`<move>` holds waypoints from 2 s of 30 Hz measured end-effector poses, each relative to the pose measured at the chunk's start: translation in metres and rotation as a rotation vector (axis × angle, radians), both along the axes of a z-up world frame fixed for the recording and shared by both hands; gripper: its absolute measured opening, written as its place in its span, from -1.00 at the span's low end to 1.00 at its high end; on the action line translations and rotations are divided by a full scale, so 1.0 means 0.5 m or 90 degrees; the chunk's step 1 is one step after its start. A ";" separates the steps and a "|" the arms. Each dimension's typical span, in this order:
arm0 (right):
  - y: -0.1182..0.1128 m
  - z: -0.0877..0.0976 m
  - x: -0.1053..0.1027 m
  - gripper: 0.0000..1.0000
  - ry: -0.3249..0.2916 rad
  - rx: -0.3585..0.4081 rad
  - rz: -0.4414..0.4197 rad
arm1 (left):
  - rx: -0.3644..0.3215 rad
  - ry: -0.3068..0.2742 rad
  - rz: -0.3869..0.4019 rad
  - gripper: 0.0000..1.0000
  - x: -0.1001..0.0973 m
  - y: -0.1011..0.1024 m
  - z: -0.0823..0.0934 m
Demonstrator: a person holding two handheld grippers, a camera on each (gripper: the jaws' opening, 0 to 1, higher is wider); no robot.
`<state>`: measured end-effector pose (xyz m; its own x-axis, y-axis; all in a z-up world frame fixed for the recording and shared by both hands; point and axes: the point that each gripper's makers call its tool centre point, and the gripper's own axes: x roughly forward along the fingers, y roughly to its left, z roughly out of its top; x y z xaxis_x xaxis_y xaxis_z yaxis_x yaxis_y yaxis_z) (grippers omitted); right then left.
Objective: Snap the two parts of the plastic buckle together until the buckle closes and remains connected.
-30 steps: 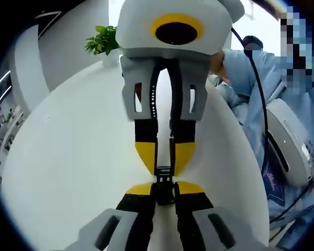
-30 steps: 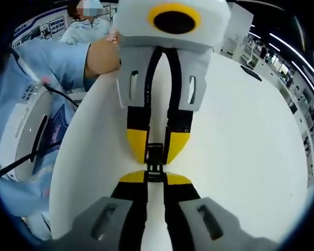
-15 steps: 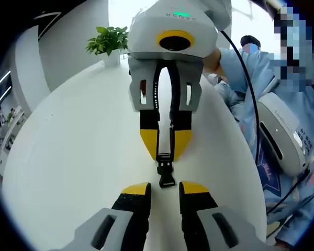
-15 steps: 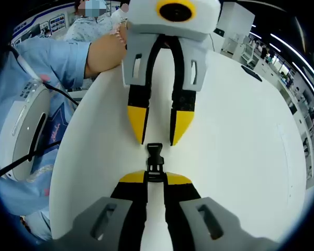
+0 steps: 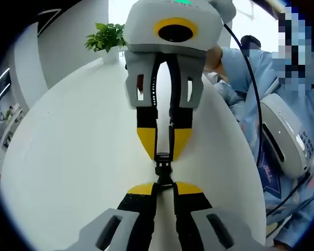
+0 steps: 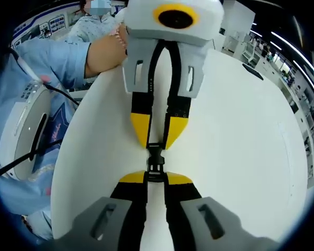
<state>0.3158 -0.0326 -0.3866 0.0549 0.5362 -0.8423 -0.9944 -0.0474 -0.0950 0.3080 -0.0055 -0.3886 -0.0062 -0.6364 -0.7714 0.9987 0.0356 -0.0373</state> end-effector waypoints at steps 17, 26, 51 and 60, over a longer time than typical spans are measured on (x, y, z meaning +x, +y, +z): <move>-0.013 0.001 0.001 -0.79 0.011 0.018 0.001 | -0.010 0.010 -0.004 -0.78 0.002 -0.004 -0.001; -0.007 0.001 0.008 -0.82 0.017 0.016 0.046 | -0.005 0.009 -0.011 -0.80 0.002 -0.002 -0.001; -0.003 0.003 -0.002 -0.85 0.020 -0.020 0.045 | 0.004 0.018 -0.004 -0.85 -0.009 -0.005 0.002; -0.004 0.008 -0.003 -0.85 0.009 -0.020 0.057 | 0.001 0.020 -0.005 -0.86 -0.009 -0.008 0.006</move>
<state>0.3142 -0.0345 -0.3825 -0.0046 0.5123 -0.8588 -0.9872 -0.1390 -0.0776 0.3034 -0.0097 -0.3856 -0.0357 -0.6347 -0.7719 0.9972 0.0277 -0.0688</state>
